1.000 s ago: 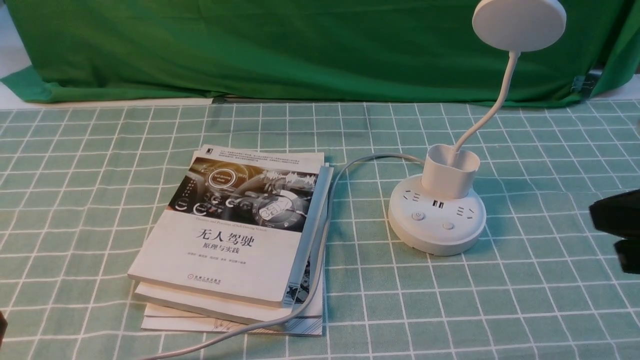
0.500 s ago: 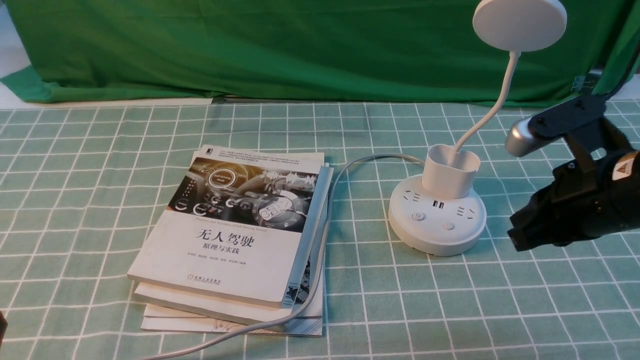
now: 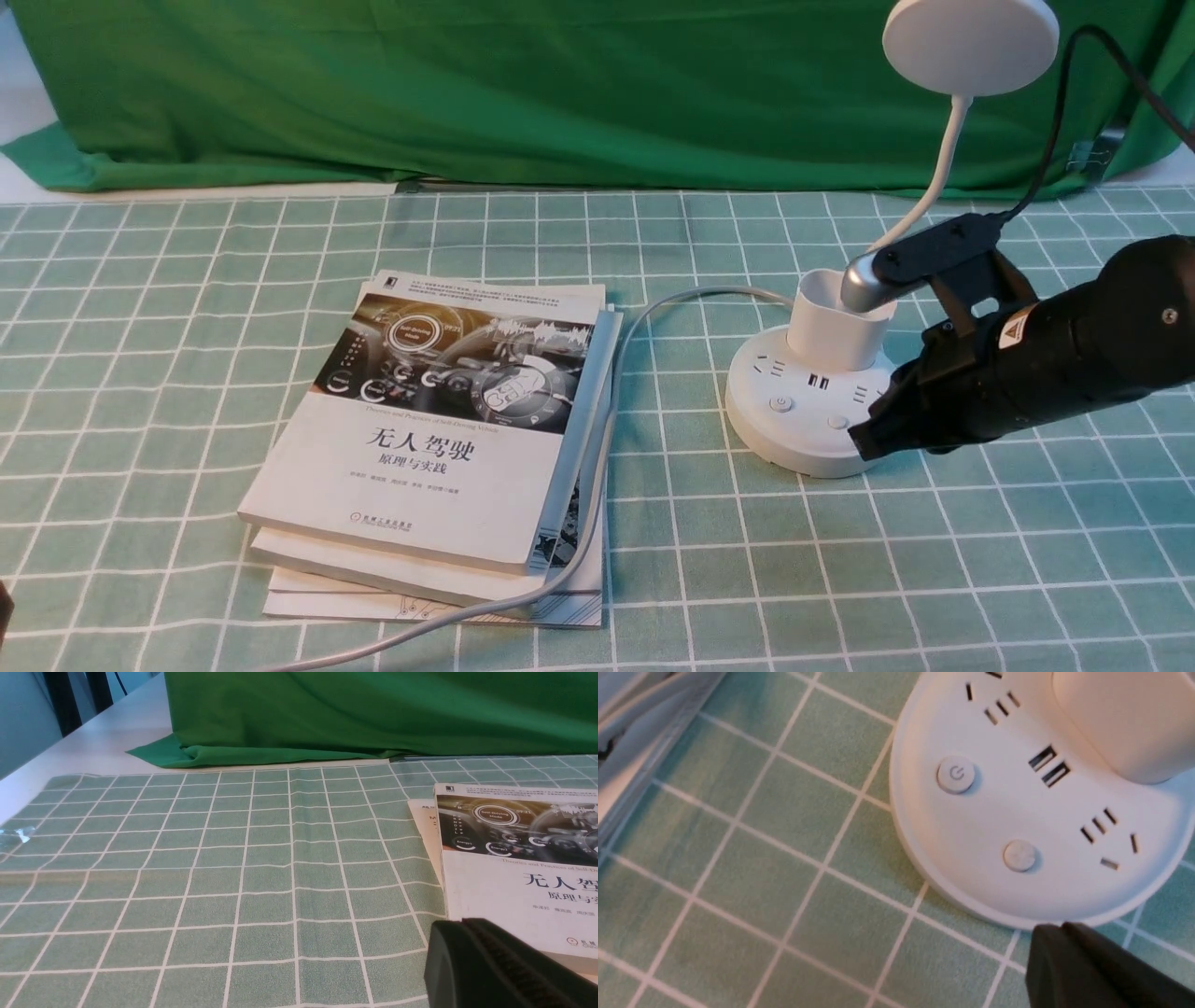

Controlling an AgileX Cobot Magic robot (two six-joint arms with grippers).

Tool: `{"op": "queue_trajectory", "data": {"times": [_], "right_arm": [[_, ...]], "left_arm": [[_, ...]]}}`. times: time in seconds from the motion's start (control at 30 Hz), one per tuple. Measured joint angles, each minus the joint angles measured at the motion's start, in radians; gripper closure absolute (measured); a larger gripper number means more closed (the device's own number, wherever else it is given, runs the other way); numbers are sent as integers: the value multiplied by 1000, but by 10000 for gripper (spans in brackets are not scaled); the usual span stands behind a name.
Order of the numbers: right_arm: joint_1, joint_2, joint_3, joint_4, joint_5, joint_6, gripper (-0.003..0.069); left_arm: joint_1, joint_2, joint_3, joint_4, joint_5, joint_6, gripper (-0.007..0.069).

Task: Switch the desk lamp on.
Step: Use the right arm to press the button switch on the lamp holder

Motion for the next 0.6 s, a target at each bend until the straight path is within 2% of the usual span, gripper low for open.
{"op": "queue_trajectory", "data": {"times": [0.6], "right_arm": [[0,131,-33,4,-122,0,631]], "left_arm": [[0,0,0,0,0,0,603]]}}
